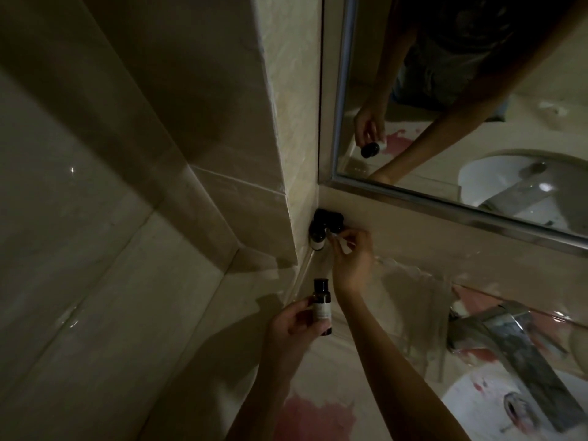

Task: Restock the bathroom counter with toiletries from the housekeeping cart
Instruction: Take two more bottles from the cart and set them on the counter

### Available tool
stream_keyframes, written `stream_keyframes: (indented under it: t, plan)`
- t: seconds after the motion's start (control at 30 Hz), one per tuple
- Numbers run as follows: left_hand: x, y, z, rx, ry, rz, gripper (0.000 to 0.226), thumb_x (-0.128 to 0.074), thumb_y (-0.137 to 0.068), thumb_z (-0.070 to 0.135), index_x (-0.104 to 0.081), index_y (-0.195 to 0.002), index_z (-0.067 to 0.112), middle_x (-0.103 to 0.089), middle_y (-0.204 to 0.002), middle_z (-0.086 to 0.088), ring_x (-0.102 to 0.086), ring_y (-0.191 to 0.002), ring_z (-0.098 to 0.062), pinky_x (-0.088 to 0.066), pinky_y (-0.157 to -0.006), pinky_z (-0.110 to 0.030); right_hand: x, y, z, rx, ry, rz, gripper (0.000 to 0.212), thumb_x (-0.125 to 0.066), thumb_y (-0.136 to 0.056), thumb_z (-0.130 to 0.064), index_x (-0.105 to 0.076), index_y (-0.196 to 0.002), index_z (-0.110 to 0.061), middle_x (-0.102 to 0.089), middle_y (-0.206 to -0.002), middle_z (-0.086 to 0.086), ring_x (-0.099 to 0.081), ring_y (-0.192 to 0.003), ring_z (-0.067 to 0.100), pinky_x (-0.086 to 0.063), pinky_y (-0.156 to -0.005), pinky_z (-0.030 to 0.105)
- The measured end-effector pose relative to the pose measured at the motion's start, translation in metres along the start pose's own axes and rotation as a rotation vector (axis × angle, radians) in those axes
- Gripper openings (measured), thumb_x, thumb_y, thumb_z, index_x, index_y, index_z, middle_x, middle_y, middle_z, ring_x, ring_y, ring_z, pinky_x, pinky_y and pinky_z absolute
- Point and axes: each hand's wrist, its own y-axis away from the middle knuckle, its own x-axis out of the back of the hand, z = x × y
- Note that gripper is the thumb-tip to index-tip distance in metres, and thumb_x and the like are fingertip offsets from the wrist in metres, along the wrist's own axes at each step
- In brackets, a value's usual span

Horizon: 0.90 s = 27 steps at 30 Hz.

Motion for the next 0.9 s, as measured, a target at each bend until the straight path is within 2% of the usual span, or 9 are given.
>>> stream_keyframes:
  t: [0.07, 0.13, 0.2, 0.3, 0.4, 0.5, 0.63, 0.73, 0.9]
  plan:
    - [0.000, 0.000, 0.001, 0.005, 0.024, 0.002, 0.036, -0.070, -0.079, -0.005, -0.066, -0.107, 0.018, -0.074, -0.089, 0.003, -0.070, -0.077, -0.004, -0.051, -0.063, -0.014, 0.006, 0.001, -0.001, 0.009, -0.018, -0.002, 0.014, -0.072, -0.086, -0.019, -0.064, -0.094, -0.011, -0.059, -0.100, -0.001, -0.056, -0.087, -0.001, -0.047, -0.076, 0.013]
    - [0.000, -0.002, 0.001, -0.017, 0.013, 0.009, 0.037, -0.071, -0.079, -0.003, -0.066, -0.108, 0.019, -0.074, -0.092, 0.003, -0.070, -0.080, -0.004, -0.052, -0.067, -0.015, 0.018, 0.006, -0.003, -0.010, -0.060, -0.007, 0.014, -0.071, -0.087, -0.022, -0.067, -0.099, -0.016, -0.061, -0.100, -0.006, -0.059, -0.091, 0.003, -0.049, -0.080, 0.020]
    - [0.000, -0.003, 0.000, -0.050, -0.011, 0.016, 0.037, -0.072, -0.078, -0.001, -0.067, -0.108, 0.019, -0.074, -0.094, 0.002, -0.070, -0.083, -0.006, -0.052, -0.069, -0.016, 0.034, 0.017, -0.011, -0.127, -0.131, -0.051, 0.014, -0.069, -0.088, -0.024, -0.067, -0.101, -0.022, -0.066, -0.098, -0.008, -0.063, -0.091, 0.005, -0.050, -0.080, 0.023]
    - [-0.002, -0.005, 0.000, -0.077, -0.005, 0.022, 0.036, -0.072, -0.078, 0.000, -0.067, -0.107, 0.020, -0.074, -0.094, 0.002, -0.070, -0.082, -0.008, -0.051, -0.067, -0.015, 0.063, 0.040, -0.030, -0.275, -0.198, -0.242, 0.012, -0.065, -0.090, -0.025, -0.069, -0.101, -0.022, -0.070, -0.094, -0.006, -0.065, -0.086, 0.002, -0.051, -0.077, 0.020]
    - [-0.002, -0.006, -0.001, -0.101, 0.006, -0.002, 0.033, -0.069, -0.079, -0.004, -0.069, -0.108, 0.014, -0.075, -0.093, -0.005, -0.071, -0.084, -0.015, -0.051, -0.069, -0.017, 0.090, 0.061, -0.048, -0.403, -0.352, -0.464, 0.019, -0.059, -0.093, -0.023, -0.070, -0.105, -0.012, -0.073, -0.098, 0.003, -0.070, -0.090, 0.014, -0.056, -0.079, 0.026]
    - [-0.004, -0.008, -0.004, -0.096, 0.008, -0.015, 0.031, -0.070, -0.080, -0.004, -0.070, -0.107, 0.012, -0.075, -0.093, -0.006, -0.072, -0.086, -0.017, -0.052, -0.069, -0.018, 0.104, 0.072, -0.062, -0.482, -0.449, -0.582, 0.020, -0.063, -0.089, -0.014, -0.069, -0.106, -0.005, -0.072, -0.100, 0.013, -0.071, -0.090, 0.021, -0.057, -0.075, 0.027]
    - [-0.007, -0.007, -0.005, -0.123, -0.010, 0.004, 0.031, -0.071, -0.079, -0.005, -0.070, -0.100, 0.017, -0.076, -0.086, 0.000, -0.072, -0.081, -0.012, -0.052, -0.064, -0.016, 0.108, 0.071, -0.067, -0.481, -0.415, -0.618, 0.019, -0.071, -0.084, -0.011, -0.070, -0.102, -0.005, -0.072, -0.094, 0.015, -0.072, -0.079, 0.020, -0.055, -0.068, 0.023]
    - [-0.008, -0.008, -0.008, -0.141, -0.055, 0.026, 0.035, -0.071, -0.078, -0.007, -0.068, -0.098, 0.021, -0.073, -0.082, 0.008, -0.070, -0.076, -0.002, -0.050, -0.060, -0.012, 0.107, 0.067, -0.064, -0.494, -0.357, -0.640, 0.017, -0.073, -0.083, -0.010, -0.070, -0.098, -0.005, -0.073, -0.092, 0.015, -0.072, -0.075, 0.020, -0.055, -0.066, 0.023]
    - [-0.002, -0.012, -0.014, -0.168, -0.038, 0.037, 0.036, -0.075, -0.076, -0.002, -0.067, -0.107, 0.016, -0.073, -0.096, -0.001, -0.071, -0.085, -0.010, -0.052, -0.067, -0.016, 0.101, 0.059, -0.056, -0.442, -0.230, -0.714, 0.017, -0.076, -0.080, -0.015, -0.069, -0.096, -0.013, -0.074, -0.091, 0.005, -0.072, -0.079, 0.022, -0.059, -0.074, 0.033]
